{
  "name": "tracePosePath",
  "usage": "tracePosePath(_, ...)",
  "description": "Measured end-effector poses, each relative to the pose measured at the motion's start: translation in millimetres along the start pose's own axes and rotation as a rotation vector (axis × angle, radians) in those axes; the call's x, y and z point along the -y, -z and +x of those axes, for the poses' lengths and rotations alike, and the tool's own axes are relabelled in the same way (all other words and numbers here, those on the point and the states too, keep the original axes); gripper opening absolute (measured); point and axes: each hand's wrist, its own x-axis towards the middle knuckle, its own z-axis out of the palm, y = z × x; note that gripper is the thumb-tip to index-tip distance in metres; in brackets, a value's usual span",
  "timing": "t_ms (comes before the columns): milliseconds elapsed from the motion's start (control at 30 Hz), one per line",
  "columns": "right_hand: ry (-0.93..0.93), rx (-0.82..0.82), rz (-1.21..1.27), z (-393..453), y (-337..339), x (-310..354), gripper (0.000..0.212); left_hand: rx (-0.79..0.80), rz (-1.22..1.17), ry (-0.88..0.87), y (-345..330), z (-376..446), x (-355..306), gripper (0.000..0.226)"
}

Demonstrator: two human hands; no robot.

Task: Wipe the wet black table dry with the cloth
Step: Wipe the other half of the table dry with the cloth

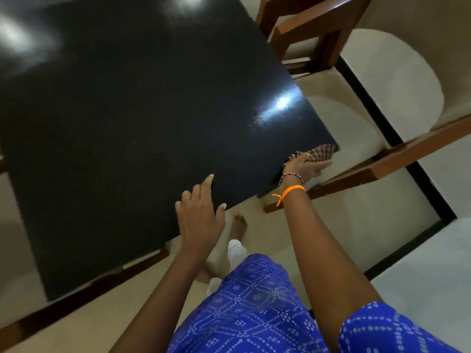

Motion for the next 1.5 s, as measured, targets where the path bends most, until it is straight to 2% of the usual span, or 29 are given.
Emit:
tracePosePath(200, -0.054, 0.033, -0.039, -92, -10, -30, 0.067, -0.056, -0.081, 0.061, 21, -22, 21, 0.065)
tracePosePath(300, -0.149, 0.13, -0.03, -137, -11, -44, 0.067, -0.113, -0.125, 0.16, 36, -35, 42, 0.062)
tracePosePath(567, -0.429, 0.599, -0.134, -275, 5, -96, 0.059, -0.31, -0.223, 0.563, 72, -94, 125, 0.054)
tracePosePath(633, -0.506, 0.83, -0.196, -304, 7, -110, 0.05, -0.354, -0.251, 0.654, 76, -113, 140, 0.054)
tracePosePath(667, -0.603, 0.907, -0.194, -322, 6, -110, 0.048, -0.382, -0.264, 0.701, 76, -122, 147, 0.054)
tracePosePath(700, -0.579, 1.004, -0.269, -341, 5, -112, 0.05, -0.41, -0.275, 0.747, 78, -132, 154, 0.053)
tracePosePath(767, -0.583, 1.041, -0.302, -372, 7, -113, 0.056, -0.462, -0.303, 0.844, 78, -148, 166, 0.051)
tracePosePath(833, -0.637, 0.918, -0.208, -394, 4, -115, 0.057, -0.52, -0.362, 0.944, 75, -164, 176, 0.05)
tracePosePath(867, -0.625, 0.878, -0.268, -400, 7, -112, 0.057, -0.553, -0.423, 0.997, 71, -172, 180, 0.05)
tracePosePath(933, -0.544, 0.994, -0.423, -409, 6, -113, 0.056, -0.603, -0.657, 1.11, 65, -185, 186, 0.048)
tracePosePath(1000, -0.442, 1.082, -0.534, -412, 4, -119, 0.053, -0.614, -0.963, 1.208, 61, -196, 191, 0.045)
tracePosePath(1033, -0.4, 1.179, -0.611, -416, 6, -120, 0.05, -0.605, -1.073, 1.262, 60, -201, 193, 0.045)
tracePosePath(1100, -0.265, 1.477, -0.808, -418, 9, -127, 0.033, -0.574, -1.184, 1.362, 55, -208, 198, 0.046)
tracePosePath(1133, -0.228, 1.606, -0.876, -419, 11, -130, 0.028, -0.571, -1.215, 1.387, 54, -212, 199, 0.046)
tracePosePath(1167, -0.109, 1.718, -0.883, -419, 13, -131, 0.028, -0.574, -1.246, 1.388, 53, -216, 198, 0.045)
tracePosePath(1200, 0.07, 1.806, -0.896, -420, 17, -129, 0.031, -0.581, -1.27, 1.375, 52, -219, 196, 0.04)
tracePosePath(1267, 0.641, 1.922, -0.956, -427, 24, -120, 0.042, -0.582, -1.268, 1.323, 51, -219, 193, 0.025)
tracePosePath(1300, 0.961, 1.927, -0.919, -428, 26, -116, 0.047, -0.567, -1.245, 1.273, 51, -216, 193, 0.026)
tracePosePath(1333, 1.269, 1.855, -0.863, -429, 28, -113, 0.052, -0.536, -1.225, 1.214, 52, -211, 192, 0.03)
tracePosePath(1400, 1.798, 1.508, -0.768, -426, 26, -111, 0.06, -0.423, -1.197, 1.118, 57, -197, 189, 0.029)
tracePosePath(1433, 1.941, 1.376, -0.764, -421, 22, -109, 0.062, -0.353, -1.185, 1.08, 59, -190, 186, 0.028)
tracePosePath(1500, 2.024, 1.311, -0.909, -398, 7, -108, 0.061, -0.242, -1.173, 0.98, 61, -178, 178, 0.03)
